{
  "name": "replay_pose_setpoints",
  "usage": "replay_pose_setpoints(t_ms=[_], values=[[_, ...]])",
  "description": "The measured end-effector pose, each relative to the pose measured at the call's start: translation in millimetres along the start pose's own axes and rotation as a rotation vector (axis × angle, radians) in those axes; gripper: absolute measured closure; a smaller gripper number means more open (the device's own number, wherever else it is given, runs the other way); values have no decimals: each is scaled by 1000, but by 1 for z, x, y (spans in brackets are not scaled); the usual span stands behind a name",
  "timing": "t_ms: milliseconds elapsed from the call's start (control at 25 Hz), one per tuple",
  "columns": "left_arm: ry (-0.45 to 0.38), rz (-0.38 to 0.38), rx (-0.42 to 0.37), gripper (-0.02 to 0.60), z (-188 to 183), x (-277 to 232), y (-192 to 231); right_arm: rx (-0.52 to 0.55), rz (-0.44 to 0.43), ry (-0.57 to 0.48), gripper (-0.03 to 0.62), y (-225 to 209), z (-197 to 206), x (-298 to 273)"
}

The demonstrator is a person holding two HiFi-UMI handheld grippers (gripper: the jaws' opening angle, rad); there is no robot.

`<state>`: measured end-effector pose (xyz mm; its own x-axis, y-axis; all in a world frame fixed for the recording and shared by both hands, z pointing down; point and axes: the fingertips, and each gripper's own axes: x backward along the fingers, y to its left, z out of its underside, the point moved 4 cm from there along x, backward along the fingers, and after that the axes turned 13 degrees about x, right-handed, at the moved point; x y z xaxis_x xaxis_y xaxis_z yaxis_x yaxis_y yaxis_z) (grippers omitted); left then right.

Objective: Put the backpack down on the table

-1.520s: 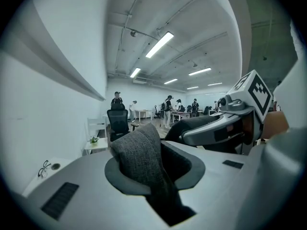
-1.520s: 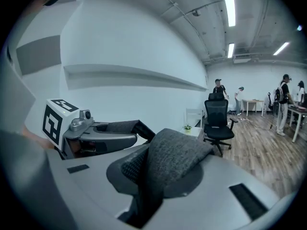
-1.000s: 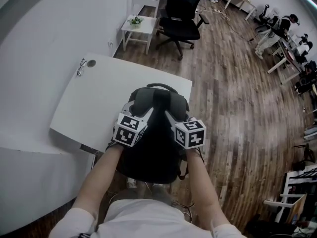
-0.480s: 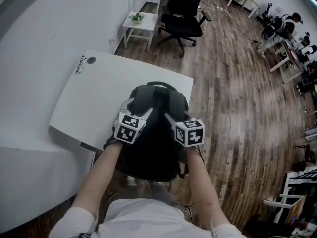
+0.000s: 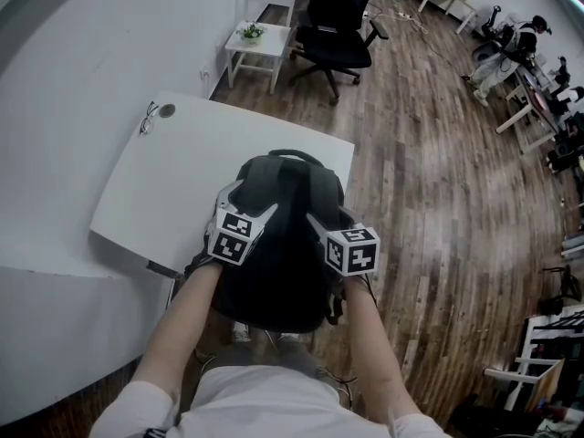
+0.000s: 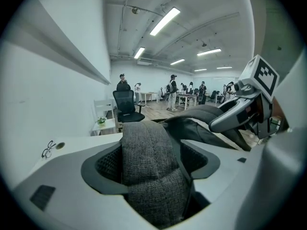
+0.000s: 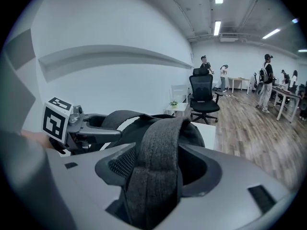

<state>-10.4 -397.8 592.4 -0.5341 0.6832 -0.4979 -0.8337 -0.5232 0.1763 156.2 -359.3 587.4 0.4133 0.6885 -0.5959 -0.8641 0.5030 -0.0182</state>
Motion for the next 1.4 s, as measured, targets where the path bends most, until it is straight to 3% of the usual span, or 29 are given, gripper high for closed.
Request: replay_pose_setpoints(t_ms=[440,1200,1400], values=[[-25,-34,22,215,-5,28,-1,74,208,-82,342,-3,-12,44],[-109,-60,-23,216,-20,93,-23,57,199,-126,344,31,-15,95],[-171,-75,-20,219,-28,117,-38,78,214,-149,357,36,-17,115]])
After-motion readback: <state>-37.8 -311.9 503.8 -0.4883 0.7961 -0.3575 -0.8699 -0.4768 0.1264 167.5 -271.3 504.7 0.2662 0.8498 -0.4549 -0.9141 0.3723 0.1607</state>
